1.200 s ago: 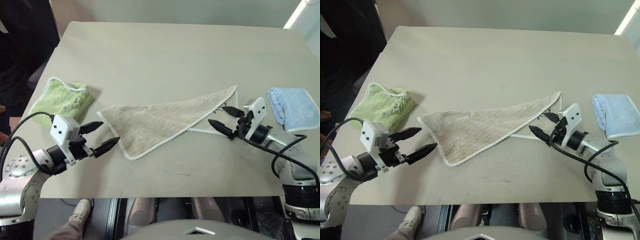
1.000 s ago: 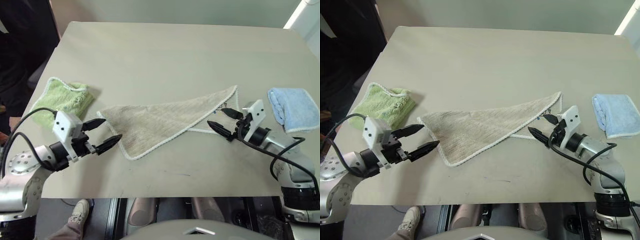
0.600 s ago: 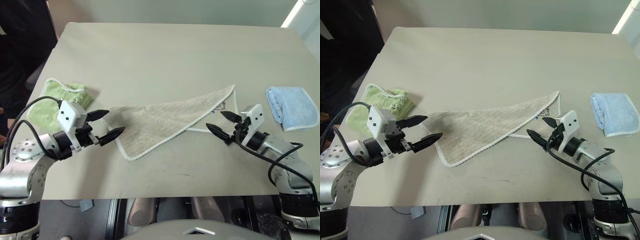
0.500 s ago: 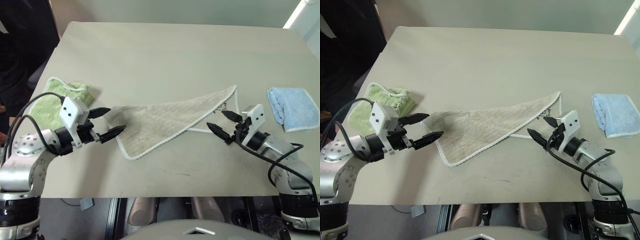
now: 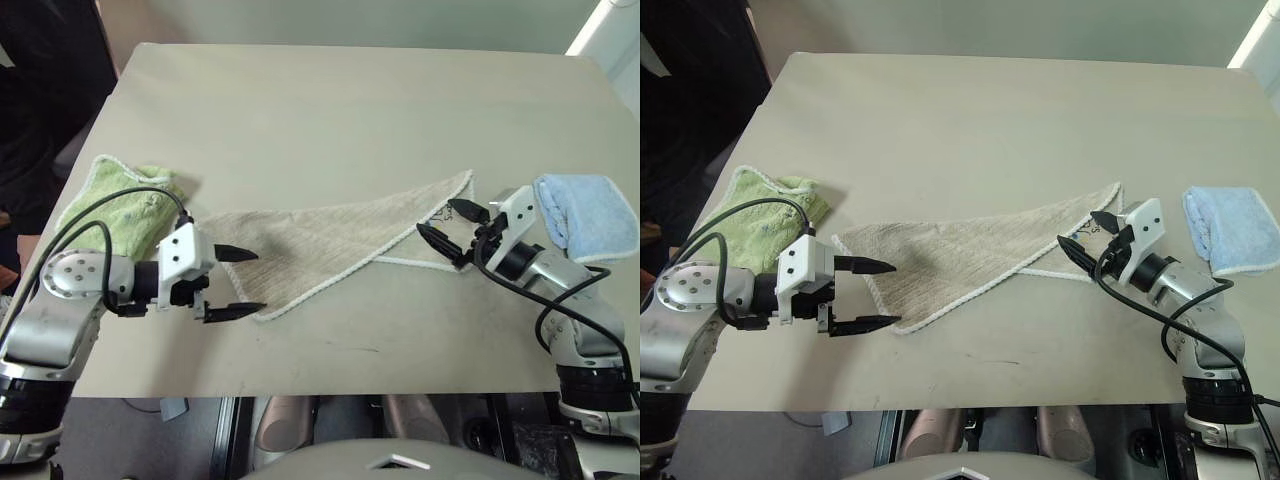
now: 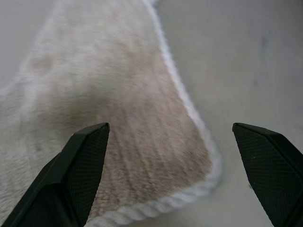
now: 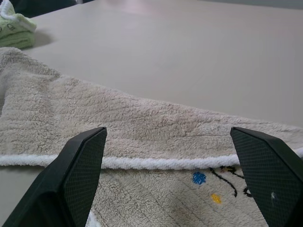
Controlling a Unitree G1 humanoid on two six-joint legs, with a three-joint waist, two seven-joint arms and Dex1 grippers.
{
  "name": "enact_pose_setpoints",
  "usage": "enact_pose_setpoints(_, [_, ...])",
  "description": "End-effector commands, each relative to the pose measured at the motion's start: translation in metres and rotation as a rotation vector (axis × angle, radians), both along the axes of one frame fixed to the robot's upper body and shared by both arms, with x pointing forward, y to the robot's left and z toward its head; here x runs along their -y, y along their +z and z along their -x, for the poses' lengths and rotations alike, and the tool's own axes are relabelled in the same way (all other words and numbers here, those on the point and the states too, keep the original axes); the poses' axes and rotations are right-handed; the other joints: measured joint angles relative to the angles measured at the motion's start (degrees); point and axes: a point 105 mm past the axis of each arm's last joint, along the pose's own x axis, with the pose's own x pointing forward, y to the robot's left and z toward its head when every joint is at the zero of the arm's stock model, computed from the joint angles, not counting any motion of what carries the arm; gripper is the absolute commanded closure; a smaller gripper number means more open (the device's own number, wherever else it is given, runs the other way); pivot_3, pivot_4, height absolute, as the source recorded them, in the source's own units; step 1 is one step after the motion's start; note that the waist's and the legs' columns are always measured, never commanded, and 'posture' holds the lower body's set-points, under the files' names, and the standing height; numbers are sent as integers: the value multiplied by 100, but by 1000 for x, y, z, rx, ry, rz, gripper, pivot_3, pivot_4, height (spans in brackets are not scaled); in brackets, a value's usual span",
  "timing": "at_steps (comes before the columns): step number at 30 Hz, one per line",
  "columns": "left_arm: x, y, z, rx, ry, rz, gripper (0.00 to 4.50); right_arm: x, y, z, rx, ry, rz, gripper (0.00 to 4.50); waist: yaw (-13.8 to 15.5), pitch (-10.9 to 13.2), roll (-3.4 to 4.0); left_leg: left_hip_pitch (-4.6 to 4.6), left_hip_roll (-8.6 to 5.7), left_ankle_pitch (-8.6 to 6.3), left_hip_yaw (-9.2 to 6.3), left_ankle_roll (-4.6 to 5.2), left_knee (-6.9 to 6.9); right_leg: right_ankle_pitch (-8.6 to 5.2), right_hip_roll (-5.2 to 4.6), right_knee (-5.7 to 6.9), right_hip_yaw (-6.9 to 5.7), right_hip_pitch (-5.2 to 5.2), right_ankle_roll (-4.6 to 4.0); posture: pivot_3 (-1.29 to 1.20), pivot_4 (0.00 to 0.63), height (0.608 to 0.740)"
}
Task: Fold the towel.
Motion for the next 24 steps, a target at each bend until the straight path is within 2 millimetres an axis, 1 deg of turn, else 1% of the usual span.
enact_pose_setpoints(1, [0,-1,6,-3,-171,-106,0,-1,10,5,48,4,3,81,3,-1,0,-5,0,-1,0,-1,1,-2,-1,6,0,-8,-3,0,150,735])
enact_pose_setpoints(4, [0,-12,4,10,-265,-198,0,1,8,8,43,-9,3,81,-4,-1,1,-18,-1,-5,4,-4,8,-12,-4,30,0,-29,-12,0,150,735])
enact_pose_setpoints(7, [-1,-26,5,-21,-373,-270,0,2,9,11,44,-23,4,81,-6,-1,2,-23,1,-5,2,-5,8,-14,-3,42,-1,-43,-17,0,150,735])
enact_pose_setpoints(9, [0,-30,3,-17,-396,-280,0,3,10,12,44,-28,6,81,-8,-1,2,-23,1,-5,1,-5,8,-12,-3,44,-1,-45,-19,0,150,735])
enact_pose_setpoints(12, [4,-44,-1,-8,-429,-317,0,7,13,14,52,-45,10,81,-20,-1,1,-24,0,-5,1,-4,10,-12,-3,44,-1,-44,-19,0,150,735])
enact_pose_setpoints(15, [6,-57,-4,0,-450,-346,0,11,15,16,56,-62,17,81,2,-15,24,-22,-1,-4,1,-2,12,-12,-4,42,-2,-37,-18,0,150,735])
enact_pose_setpoints(18, [9,-61,-6,-1,-466,-337,0,14,16,18,58,-75,23,81,26,-52,84,-16,-4,3,1,9,13,-12,-10,38,-1,-22,-12,0,150,735])
enact_pose_setpoints(21, [13,-54,-10,25,-468,-302,562,15,19,18,61,-81,28,0,25,-71,115,-4,-6,4,2,12,13,-10,-12,38,1,-6,-11,0,150,735])
enact_pose_setpoints(23, [14,-53,-13,39,-460,-298,1131,15,19,17,62,-83,29,0,37,-76,124,-2,-7,4,1,12,13,-15,-14,38,2,3,2,0,150,735])
enact_pose_setpoints(24, [15,-52,-14,46,-456,-297,1475,15,20,16,65,-82,32,0,50,-77,126,-2,-7,4,0,11,13,-29,-14,38,2,5,26,0,150,735])
